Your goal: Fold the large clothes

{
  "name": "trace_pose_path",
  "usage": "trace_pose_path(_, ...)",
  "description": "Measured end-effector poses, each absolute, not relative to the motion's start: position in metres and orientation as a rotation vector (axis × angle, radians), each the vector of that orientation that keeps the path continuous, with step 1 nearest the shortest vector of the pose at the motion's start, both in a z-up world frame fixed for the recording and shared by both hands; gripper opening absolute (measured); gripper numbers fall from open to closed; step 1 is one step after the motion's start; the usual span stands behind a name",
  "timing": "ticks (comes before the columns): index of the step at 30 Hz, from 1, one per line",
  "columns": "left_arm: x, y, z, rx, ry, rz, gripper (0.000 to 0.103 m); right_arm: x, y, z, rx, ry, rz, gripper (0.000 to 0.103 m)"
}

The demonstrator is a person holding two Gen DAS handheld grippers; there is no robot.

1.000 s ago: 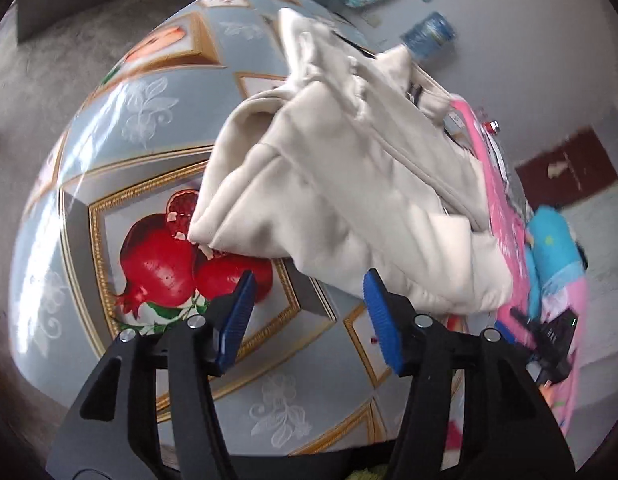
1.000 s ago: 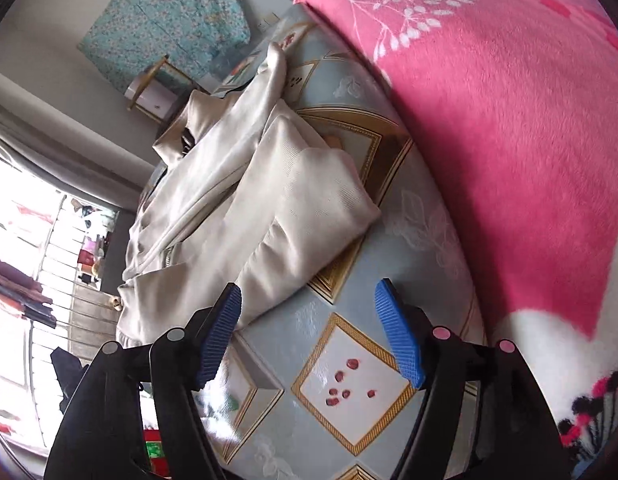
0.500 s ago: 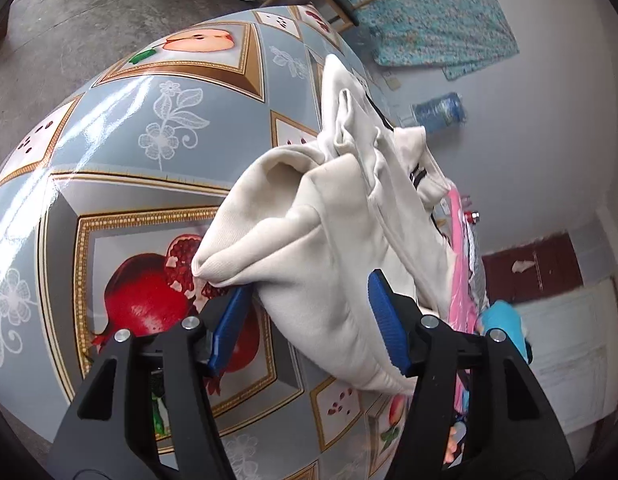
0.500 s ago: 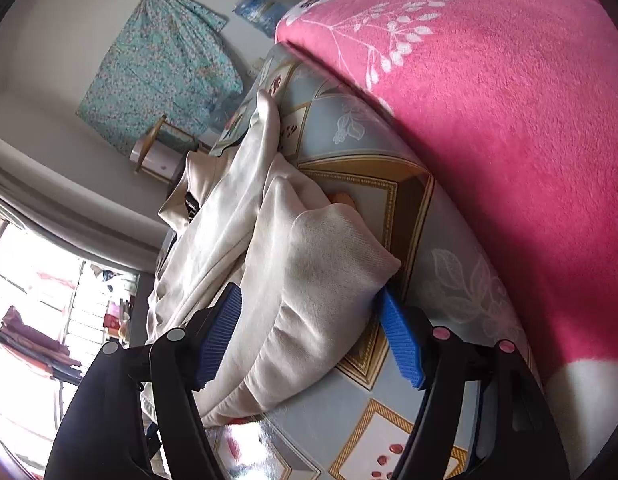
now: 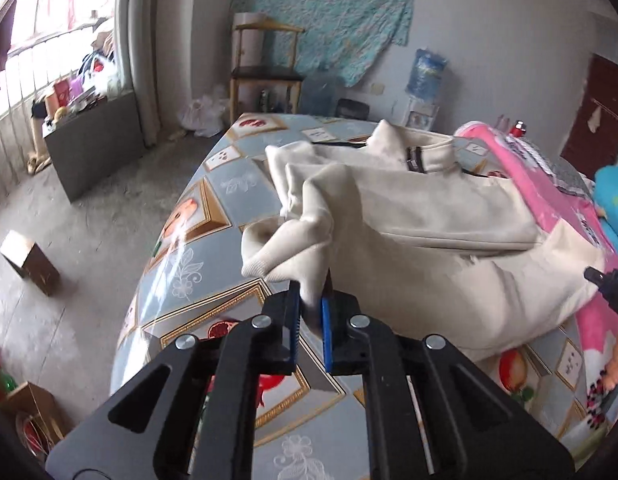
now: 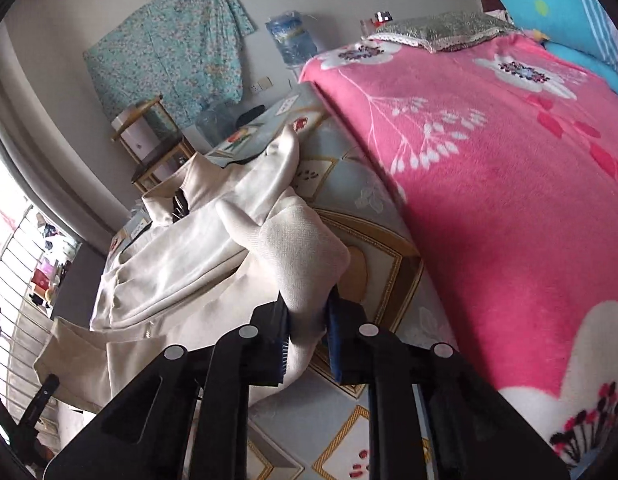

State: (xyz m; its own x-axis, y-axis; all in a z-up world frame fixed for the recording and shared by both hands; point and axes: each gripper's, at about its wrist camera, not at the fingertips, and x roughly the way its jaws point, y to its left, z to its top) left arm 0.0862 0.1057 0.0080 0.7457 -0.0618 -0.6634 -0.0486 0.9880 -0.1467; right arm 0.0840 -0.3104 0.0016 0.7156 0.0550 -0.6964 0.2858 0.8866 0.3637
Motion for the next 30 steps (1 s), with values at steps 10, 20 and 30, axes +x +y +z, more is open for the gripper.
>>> trace_pose_path(10,0.019,0.138,0.002,-0.291,0.872,-0.089,0.008,0.012,-0.331,-0.006,0.577,0.857,-0.079,0.012)
trace_pose_path(20,0.01,0.177,-0.037,-0.345,0.957,-0.037,0.031,-0.002,-0.367,-0.014,0.537,1.001,-0.138,0.051)
trace_pose_path(30,0.045,0.116,-0.015,-0.148,0.966,-0.263,0.056,0.061,-0.213,0.0,0.256,1.093,0.295,0.058)
